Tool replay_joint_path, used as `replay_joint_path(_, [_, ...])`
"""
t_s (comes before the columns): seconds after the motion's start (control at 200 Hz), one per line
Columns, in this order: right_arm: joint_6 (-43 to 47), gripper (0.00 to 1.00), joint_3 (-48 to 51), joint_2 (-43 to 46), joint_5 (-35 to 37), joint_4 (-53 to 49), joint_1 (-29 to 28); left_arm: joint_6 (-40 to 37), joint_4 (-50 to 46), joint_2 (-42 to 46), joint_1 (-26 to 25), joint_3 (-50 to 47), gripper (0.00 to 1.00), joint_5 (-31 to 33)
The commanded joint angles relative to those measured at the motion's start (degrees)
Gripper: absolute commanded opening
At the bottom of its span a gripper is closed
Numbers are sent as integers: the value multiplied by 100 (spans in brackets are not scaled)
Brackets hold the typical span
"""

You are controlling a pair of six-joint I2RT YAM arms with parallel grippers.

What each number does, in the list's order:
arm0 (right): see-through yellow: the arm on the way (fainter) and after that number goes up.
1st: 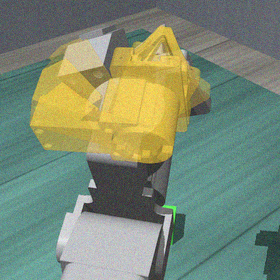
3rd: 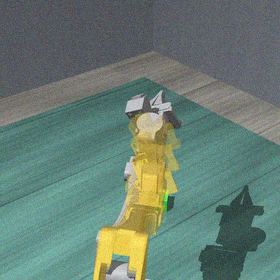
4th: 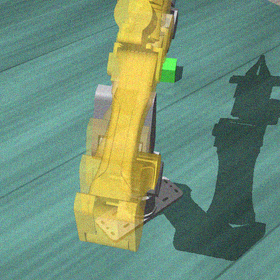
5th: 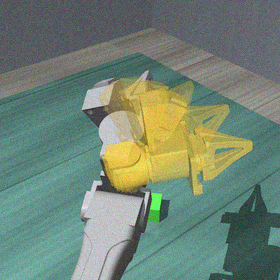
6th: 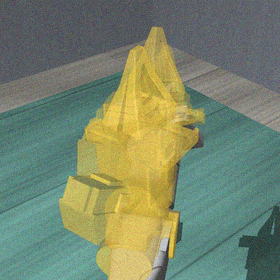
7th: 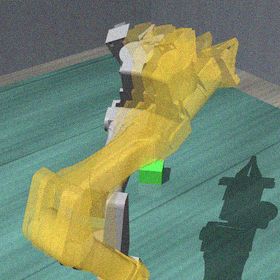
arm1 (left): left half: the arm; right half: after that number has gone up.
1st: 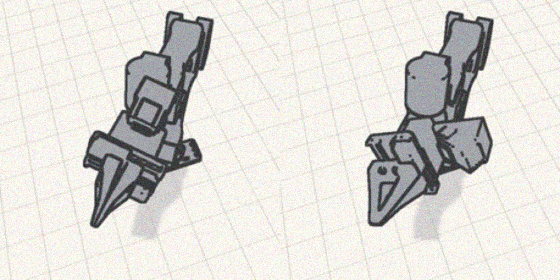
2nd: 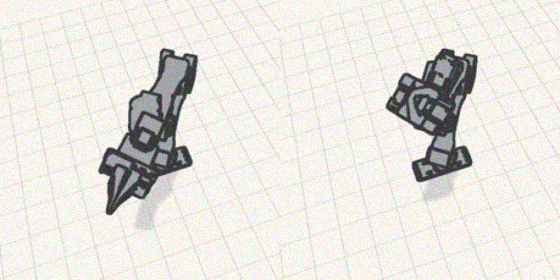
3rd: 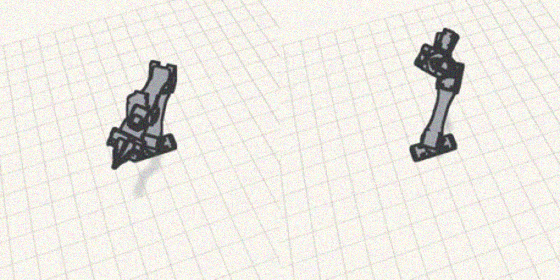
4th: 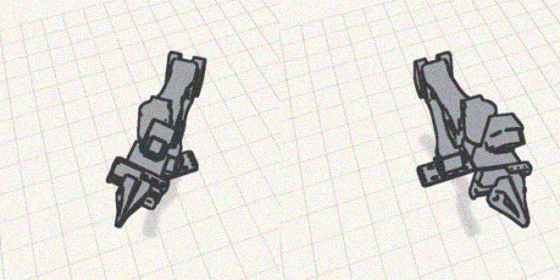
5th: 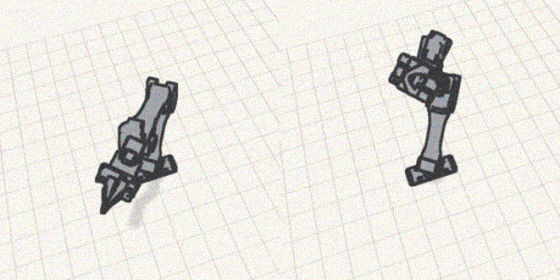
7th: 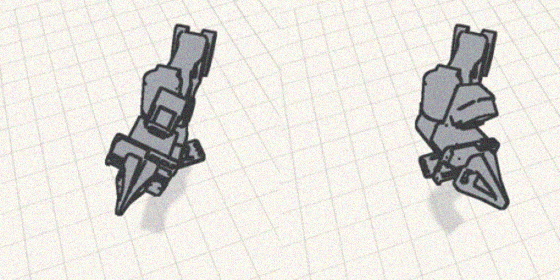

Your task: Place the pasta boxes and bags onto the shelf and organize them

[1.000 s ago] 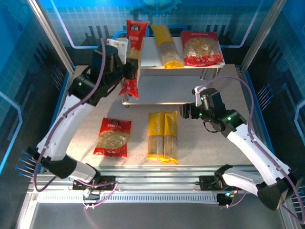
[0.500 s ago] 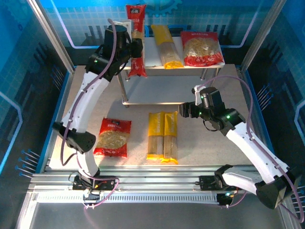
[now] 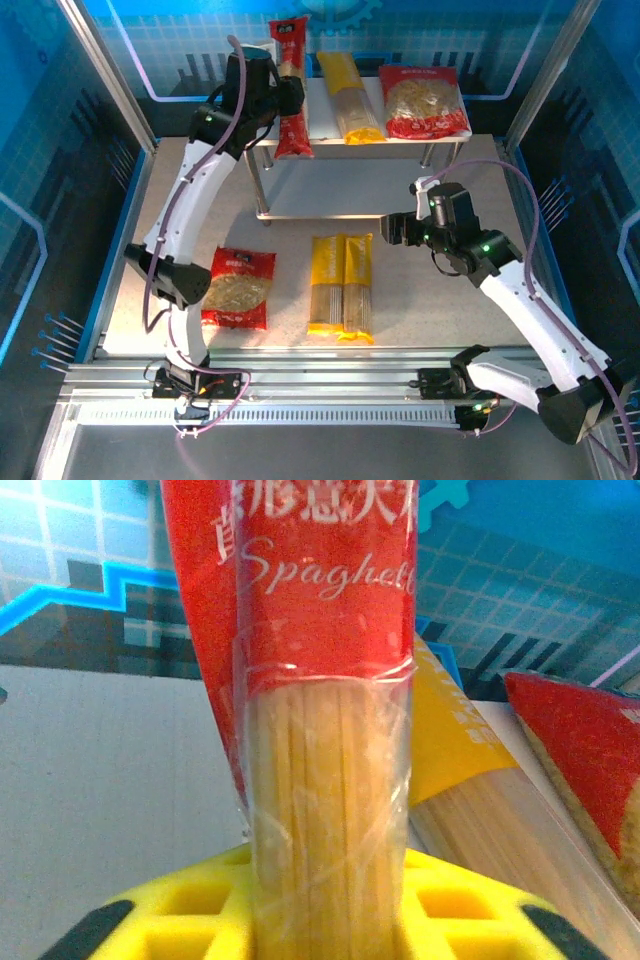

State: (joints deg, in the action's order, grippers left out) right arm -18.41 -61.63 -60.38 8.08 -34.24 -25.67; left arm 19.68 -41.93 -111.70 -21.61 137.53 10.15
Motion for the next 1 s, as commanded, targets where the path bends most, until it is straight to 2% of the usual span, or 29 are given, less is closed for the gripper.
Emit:
replay_joint_path(0.0, [53, 85, 91, 140, -34, 119, 100, 86, 389, -202, 110, 212, 32, -95])
replay_joint_path(0.255, [74, 85, 124, 194, -40, 119, 179, 182, 330, -356, 183, 171, 32, -171])
replay_joint_path(0.41, [76, 85, 121, 169, -86, 136, 207, 208, 361, -288, 176, 118, 39, -209])
replay_joint_path(0.735, [76, 85, 116, 154, -174, 154, 221, -403, 567, 847, 11, -663, 40, 305])
replay_joint_path(0.84, [66, 85, 110, 194, -170, 152, 224, -612, 262, 1142, 9, -810, 37, 412])
replay_joint_path(0.996, [54, 85, 86, 220, -181, 150, 225, -804, -244, 1442, 8, -1179, 20, 541])
